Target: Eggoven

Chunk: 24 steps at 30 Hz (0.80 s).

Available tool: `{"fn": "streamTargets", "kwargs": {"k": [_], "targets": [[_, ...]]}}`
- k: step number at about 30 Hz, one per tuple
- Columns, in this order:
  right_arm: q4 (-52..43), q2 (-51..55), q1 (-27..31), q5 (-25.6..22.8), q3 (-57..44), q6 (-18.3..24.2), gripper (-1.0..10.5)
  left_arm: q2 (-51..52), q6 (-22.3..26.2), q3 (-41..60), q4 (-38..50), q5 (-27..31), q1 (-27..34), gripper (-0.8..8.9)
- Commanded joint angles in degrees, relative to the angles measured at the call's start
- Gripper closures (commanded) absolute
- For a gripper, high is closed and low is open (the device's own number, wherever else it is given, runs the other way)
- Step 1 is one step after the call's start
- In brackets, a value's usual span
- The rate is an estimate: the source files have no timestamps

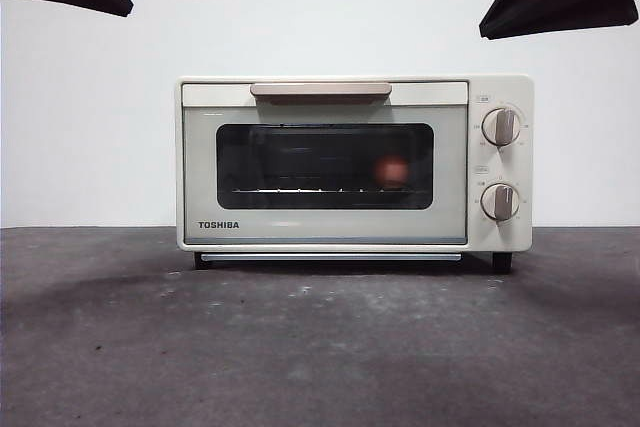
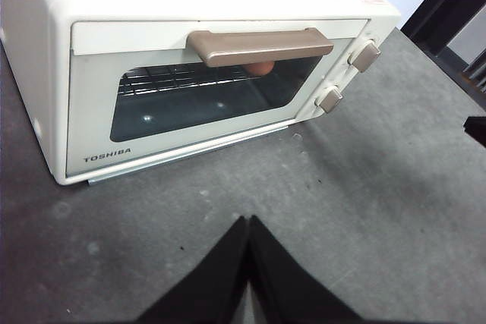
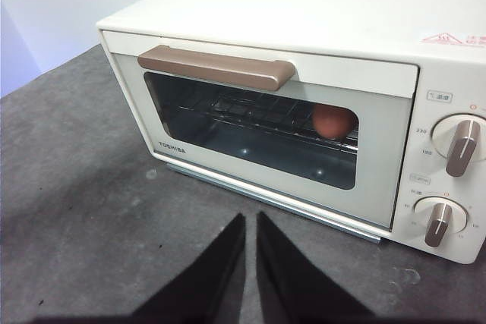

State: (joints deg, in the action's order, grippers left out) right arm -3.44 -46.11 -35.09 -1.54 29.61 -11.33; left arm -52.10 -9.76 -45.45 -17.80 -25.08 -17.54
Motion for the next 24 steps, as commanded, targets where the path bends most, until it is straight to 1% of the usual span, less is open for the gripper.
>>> {"fn": "streamTargets", "kwargs": {"k": [1,3,6,9,13,18,24], "targets": [[-0.81,-0.22,-0.35,0.0,0.33,0.44,9.4,1.4,7.54,-0.68,0.9,0.74,0.42,8.06],[-0.81,-0.22,-0.35,0.02,0.33,0.42,9.4,2.67,10.95,-0.63,1.51,2.01,1.92,8.06],[-0.81,-0.22,-0.35,0.0,0.33,0.44,9.4,5.84,13.68,0.72,4.04,3.06,5.31,8.06],[-0.83,-0.22,-0.35,-0.02,0.33,0.44,9.4,10.54,15.08,4.59,8.0,3.08,9.14,8.06],[-0.81,-0.22,-0.35,0.0,0.33,0.42,9.4,18.29,16.72,13.42,14.8,4.22,13.35,8.06],[-0.81,-0.22,-0.35,0.0,0.33,0.42,9.4,28.72,18.71,25.11,19.08,10.27,14.67,8.06],[-0.81,-0.2,-0.35,0.0,0.33,0.44,9.4,39.58,18.71,35.45,18.73,11.45,15.8,8.06]]}}
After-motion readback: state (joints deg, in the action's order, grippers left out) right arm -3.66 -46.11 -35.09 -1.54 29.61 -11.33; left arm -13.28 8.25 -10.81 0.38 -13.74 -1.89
